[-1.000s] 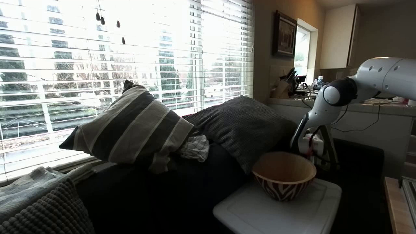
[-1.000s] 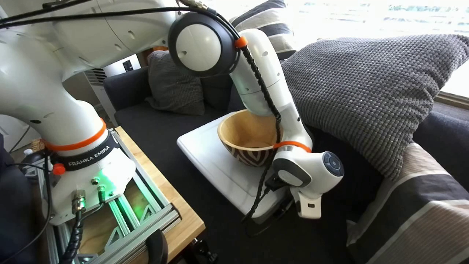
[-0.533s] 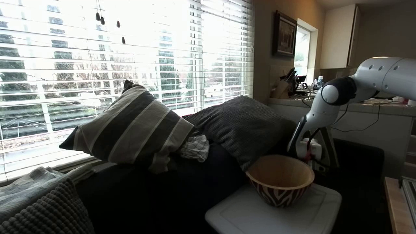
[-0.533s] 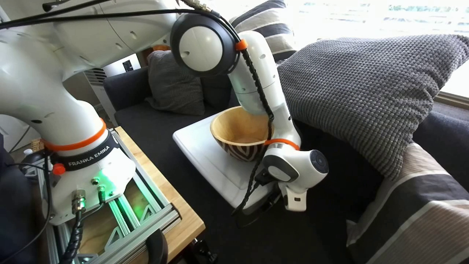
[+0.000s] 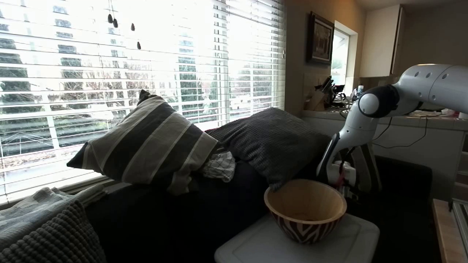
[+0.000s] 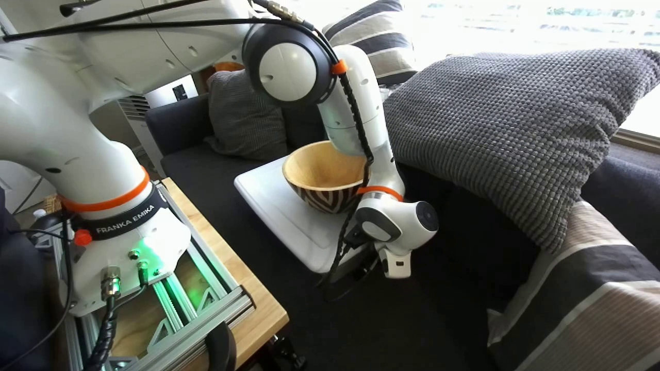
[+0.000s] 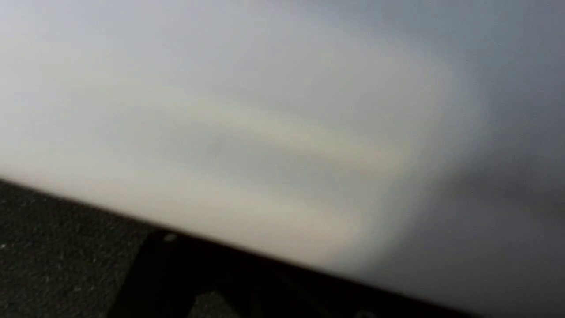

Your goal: Move the transparent bowl to the left

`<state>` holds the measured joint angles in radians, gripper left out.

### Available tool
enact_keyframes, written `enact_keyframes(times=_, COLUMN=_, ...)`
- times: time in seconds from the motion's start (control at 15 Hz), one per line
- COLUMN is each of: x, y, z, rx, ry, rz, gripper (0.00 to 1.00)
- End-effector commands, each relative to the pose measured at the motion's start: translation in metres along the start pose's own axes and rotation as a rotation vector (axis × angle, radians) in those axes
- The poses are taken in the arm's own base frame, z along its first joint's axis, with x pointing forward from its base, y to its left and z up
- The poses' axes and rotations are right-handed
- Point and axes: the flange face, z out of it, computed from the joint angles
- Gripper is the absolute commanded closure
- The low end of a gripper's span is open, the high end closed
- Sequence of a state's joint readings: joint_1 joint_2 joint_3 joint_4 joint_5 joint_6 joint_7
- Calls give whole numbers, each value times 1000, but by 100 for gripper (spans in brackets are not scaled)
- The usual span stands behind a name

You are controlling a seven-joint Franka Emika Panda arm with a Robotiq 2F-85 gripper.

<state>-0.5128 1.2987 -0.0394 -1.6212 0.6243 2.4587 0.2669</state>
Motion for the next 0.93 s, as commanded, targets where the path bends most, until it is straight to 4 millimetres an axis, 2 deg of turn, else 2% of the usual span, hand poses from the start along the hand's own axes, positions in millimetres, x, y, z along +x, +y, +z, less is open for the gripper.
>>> enact_keyframes(times=0.0, x=-65, y=-25, z=41, rx=13, ry=-130, rz=-102, gripper=0)
enact_keyframes(times=0.27, x=-91, y=-28, z=65, rx=-5, ry=-177, rz=-147, gripper=0)
enact_keyframes(times=0.4, x=-104, y=-36, z=72, rx=7, ry=-185, rz=-184, gripper=0)
enact_keyframes(times=0.47, x=-50, y=-21, z=40, rx=6, ry=-95, rz=-90, gripper=0)
enact_keyframes(times=0.67, x=-66, y=-28, z=50, rx=3, ry=-116, rz=-114, gripper=0)
enact_keyframes(times=0.87, x=-69, y=-29, z=53, rx=2, ry=-121, rz=-121, gripper=0)
